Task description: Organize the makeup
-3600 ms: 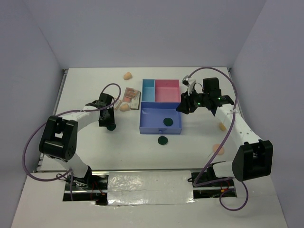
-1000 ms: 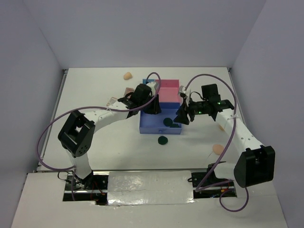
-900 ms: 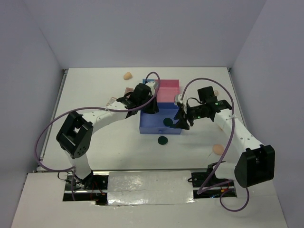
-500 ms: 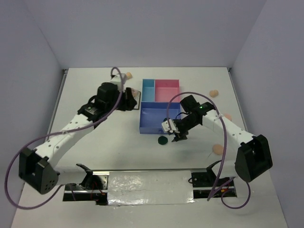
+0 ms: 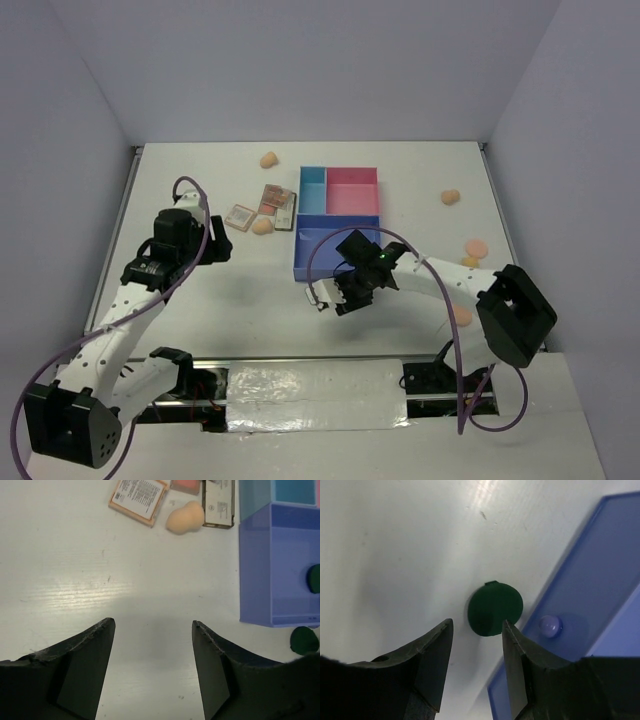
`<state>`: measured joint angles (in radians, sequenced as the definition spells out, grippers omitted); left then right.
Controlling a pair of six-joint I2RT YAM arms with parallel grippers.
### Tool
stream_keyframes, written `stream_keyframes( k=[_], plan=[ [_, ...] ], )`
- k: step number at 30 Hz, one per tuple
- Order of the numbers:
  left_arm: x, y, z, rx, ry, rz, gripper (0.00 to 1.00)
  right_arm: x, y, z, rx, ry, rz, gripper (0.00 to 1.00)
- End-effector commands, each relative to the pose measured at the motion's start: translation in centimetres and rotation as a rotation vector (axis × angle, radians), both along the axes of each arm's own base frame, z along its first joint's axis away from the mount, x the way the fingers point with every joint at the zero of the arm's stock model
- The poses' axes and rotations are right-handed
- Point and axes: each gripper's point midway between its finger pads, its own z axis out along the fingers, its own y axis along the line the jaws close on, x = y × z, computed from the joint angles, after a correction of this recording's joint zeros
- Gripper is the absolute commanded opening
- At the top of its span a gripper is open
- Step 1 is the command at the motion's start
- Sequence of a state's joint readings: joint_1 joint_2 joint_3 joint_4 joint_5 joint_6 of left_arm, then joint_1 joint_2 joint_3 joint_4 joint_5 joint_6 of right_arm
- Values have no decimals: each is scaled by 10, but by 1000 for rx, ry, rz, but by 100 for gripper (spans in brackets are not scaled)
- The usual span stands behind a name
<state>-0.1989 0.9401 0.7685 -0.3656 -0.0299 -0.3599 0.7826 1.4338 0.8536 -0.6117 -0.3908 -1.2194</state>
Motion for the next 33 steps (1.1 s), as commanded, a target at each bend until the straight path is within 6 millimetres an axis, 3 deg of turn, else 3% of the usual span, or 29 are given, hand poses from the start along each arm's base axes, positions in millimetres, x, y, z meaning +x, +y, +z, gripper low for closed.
stream_keyframes(
  k=[1,6,21,24,33],
  plan=[
    [1,5,6,27,-34,-5,75,25,8,-2,-11,-83,-100,51],
    [2,10,8,35,-47,13,76,25,6,-18,-54,-96,-95,54],
    [4,10,7,38,-46,13,77,22,8,-39,-99,-62,-89,55],
    [4,9,5,38,-42,12,77,19,7,-44,-112,-41,-81,51],
    [5,9,4,35,-38,11,77,5,8,-42,-86,6,-60,22]
  ],
)
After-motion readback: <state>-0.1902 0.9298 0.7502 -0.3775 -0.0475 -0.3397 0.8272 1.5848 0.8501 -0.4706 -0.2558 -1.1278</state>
